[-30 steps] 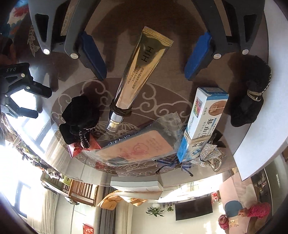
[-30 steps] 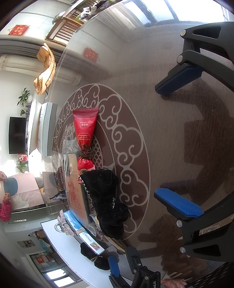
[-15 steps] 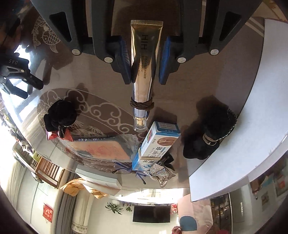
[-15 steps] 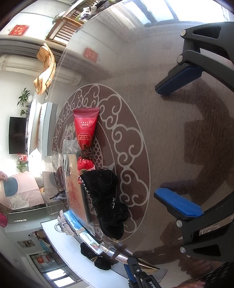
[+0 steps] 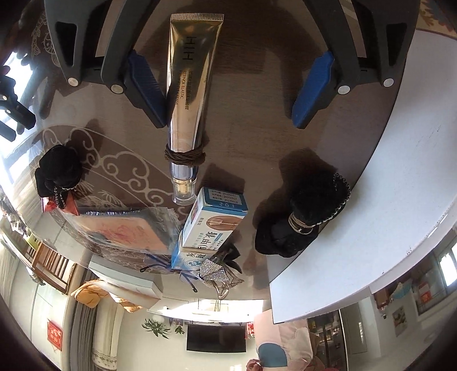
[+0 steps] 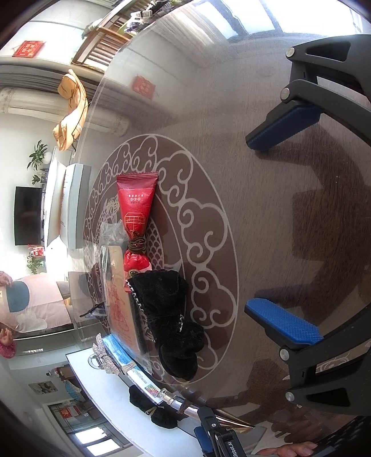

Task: Organize objects
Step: 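Grasp the gold HIH tube with the left gripper while the right grasps a black pouch, then carry the gold tube and black pouch into the cardboard box and release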

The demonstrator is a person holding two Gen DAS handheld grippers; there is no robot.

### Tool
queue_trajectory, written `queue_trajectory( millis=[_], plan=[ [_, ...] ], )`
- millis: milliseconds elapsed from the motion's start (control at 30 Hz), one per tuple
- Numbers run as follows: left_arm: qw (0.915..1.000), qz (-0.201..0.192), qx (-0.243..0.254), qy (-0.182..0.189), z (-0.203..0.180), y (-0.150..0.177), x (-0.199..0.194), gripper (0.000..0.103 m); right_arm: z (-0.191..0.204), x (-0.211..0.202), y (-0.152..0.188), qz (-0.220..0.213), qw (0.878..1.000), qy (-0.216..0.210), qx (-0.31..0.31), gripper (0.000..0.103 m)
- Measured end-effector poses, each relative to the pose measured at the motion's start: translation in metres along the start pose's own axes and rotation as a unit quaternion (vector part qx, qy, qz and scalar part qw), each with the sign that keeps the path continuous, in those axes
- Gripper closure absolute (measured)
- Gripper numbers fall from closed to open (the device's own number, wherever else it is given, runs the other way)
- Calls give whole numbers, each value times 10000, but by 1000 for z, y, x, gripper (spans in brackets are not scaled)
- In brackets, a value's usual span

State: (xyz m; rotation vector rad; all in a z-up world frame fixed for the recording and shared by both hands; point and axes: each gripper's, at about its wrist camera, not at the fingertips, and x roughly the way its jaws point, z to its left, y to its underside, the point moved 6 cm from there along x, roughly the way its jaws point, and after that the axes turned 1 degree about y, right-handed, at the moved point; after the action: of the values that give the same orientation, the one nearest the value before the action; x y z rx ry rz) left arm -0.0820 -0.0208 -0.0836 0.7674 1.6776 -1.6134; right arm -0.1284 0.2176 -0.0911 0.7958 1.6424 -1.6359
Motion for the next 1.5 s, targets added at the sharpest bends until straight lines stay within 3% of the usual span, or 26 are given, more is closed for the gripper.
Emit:
queue_trajectory(
  millis=[100, 200, 333, 367, 467, 600, 667, 700, 767, 800, 833, 933, 1033, 1100, 1167, 1267, 1400, 1500],
  plan=[
    [10000, -2, -2, -3, 0, 0, 0, 14, 18, -9, -12, 157, 9897, -1153, 828, 0],
    [10000, 4, -12, 2, 0, 1, 0, 14, 52, -3, -39, 362, 9809, -1562, 1099, 0],
    [10000, -3, -19, 19, 2, 1, -1, 14, 80, 31, -75, 529, 9874, -1023, 1089, 6],
    [10000, -3, -20, 20, 2, 1, -1, 14, 87, 38, -82, 508, 9910, -822, 927, 13],
    [10000, -2, -19, 25, 2, 1, -2, 14, 111, 48, -80, 511, 9966, -628, 156, 52],
    [10000, -2, -17, 20, 2, 2, -2, 14, 108, 29, -51, 351, 9941, -929, -427, 54],
    [10000, -6, -9, 45, 2, 2, -3, 15, 89, 17, -35, 295, 9938, -848, -649, 53],
    [10000, -30, 18, 74, 0, 1, -3, 20, 79, 12, -29, 297, 9939, -837, -647, 53],
    [9996, -146, 182, 150, -8, 0, -7, 50, 59, 3, -21, 366, 9938, -900, -534, 49],
    [9991, -180, 297, 235, -13, -1, -8, 59, 53, -1, -21, 376, 9937, -933, -500, 43],
    [9985, -196, 420, 299, -18, -1, -9, 76, 49, -4, -22, 372, 9933, -965, -512, 41],
    [9974, -146, 479, 515, -23, 1, -14, 77, 59, -8, -33, 442, 9887, -1114, -897, 31],
    [9949, -27, 239, 979, -20, 5, -19, 77, 89, -7, -47, 471, 9733, -1147, -1931, 25],
    [9935, 9, 119, 1136, -19, 5, -21, 77, 110, -4, -49, 478, 9515, -1173, -2805, 15],
    [9929, 19, 55, 1191, -18, 6, -21, 77, 122, 5, -47, 566, 9311, -1124, -3424, 14],
    [9926, 23, 32, 1215, -18, 7, -20, 77, 131, 17, -42, 685, 9146, -1066, -3841, 14],
    [9923, 19, -53, 1238, -16, 6, -19, 77, 135, 3, -38, 649, 8953, -1037, -4284, 14],
    [9925, -3, -60, 1217, -15, 5, -17, 77, 143, -2, -41, 419, 8675, -735, -4903, 14]
  ],
)
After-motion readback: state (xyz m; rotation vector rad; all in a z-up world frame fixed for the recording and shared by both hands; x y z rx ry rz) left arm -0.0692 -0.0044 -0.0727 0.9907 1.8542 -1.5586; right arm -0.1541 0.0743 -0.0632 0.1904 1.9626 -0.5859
